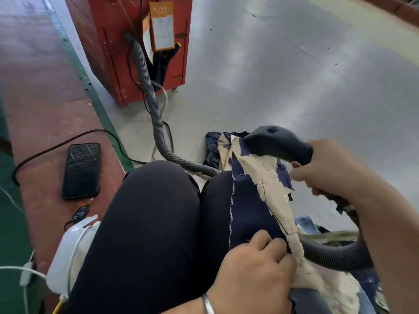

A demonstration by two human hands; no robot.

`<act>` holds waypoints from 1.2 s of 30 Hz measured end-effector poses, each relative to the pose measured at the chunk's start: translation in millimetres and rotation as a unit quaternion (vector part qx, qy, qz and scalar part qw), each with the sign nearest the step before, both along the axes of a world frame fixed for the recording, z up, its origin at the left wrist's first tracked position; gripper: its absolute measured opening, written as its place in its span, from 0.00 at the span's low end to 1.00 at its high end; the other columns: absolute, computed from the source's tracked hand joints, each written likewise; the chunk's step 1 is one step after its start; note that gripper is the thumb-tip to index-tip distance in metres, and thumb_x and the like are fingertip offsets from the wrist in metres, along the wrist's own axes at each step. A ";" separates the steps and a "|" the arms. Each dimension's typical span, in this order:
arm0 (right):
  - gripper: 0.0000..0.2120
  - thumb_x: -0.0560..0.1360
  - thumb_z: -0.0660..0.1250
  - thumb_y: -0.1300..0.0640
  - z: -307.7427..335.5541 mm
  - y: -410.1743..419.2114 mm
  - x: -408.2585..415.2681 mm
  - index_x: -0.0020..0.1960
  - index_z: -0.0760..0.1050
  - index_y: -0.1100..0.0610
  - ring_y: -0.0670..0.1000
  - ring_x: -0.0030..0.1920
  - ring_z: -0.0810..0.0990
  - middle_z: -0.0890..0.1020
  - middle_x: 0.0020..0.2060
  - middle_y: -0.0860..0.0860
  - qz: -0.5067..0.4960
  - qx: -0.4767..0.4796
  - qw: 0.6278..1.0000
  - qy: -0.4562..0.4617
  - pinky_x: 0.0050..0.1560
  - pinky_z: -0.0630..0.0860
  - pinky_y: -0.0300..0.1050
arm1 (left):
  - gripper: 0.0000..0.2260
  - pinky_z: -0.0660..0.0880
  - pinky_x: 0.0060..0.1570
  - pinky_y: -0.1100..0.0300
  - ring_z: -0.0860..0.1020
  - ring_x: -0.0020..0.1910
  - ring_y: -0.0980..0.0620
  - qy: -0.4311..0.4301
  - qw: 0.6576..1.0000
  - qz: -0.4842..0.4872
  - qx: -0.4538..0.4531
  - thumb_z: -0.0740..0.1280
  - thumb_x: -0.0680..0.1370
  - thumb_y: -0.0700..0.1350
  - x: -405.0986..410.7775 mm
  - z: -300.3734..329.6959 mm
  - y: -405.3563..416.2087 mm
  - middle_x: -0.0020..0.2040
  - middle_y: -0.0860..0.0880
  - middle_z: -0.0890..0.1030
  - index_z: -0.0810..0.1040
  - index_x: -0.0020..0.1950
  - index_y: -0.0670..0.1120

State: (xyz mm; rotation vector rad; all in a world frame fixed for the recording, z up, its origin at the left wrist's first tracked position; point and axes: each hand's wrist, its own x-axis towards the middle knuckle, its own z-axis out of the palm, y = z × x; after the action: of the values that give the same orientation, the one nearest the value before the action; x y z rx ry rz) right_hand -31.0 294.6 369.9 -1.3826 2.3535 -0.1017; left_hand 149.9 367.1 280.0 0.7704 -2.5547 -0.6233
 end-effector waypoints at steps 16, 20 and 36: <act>0.08 0.62 0.72 0.51 17.4 60.0 18.1 0.36 0.74 0.44 0.42 0.21 0.76 0.79 0.25 0.38 0.086 0.119 0.988 0.055 0.26 0.71 0.41 | 0.12 0.64 0.22 0.65 0.74 0.35 0.55 -0.038 0.999 -0.009 0.032 0.55 0.60 0.53 6.4 4.7 -2.6 0.33 0.57 0.74 0.76 0.31 0.51; 0.07 0.68 0.72 0.59 11.3 24.1 17.2 0.43 0.75 0.52 0.48 0.21 0.80 0.79 0.21 0.50 0.073 0.087 0.993 0.013 0.23 0.74 0.40 | 0.12 0.65 0.21 0.66 0.74 0.36 0.55 -0.036 0.998 -0.015 0.049 0.55 0.60 0.51 7.7 4.3 -2.8 0.34 0.57 0.74 0.76 0.32 0.51; 0.09 0.64 0.75 0.60 49.9 30.8 -18.4 0.41 0.76 0.58 0.52 0.21 0.80 0.81 0.22 0.55 0.077 0.184 0.980 0.014 0.24 0.76 0.43 | 0.08 0.64 0.22 0.65 0.73 0.35 0.53 -0.001 0.999 -0.020 0.038 0.61 0.58 0.52 9.8 -0.1 1.3 0.33 0.56 0.73 0.75 0.32 0.50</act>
State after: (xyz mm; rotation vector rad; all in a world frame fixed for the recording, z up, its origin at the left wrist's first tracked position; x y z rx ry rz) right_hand -49.4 325.4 419.8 -1.3751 2.1375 0.3813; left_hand 159.7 368.4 280.0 0.7468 -2.5670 -0.7352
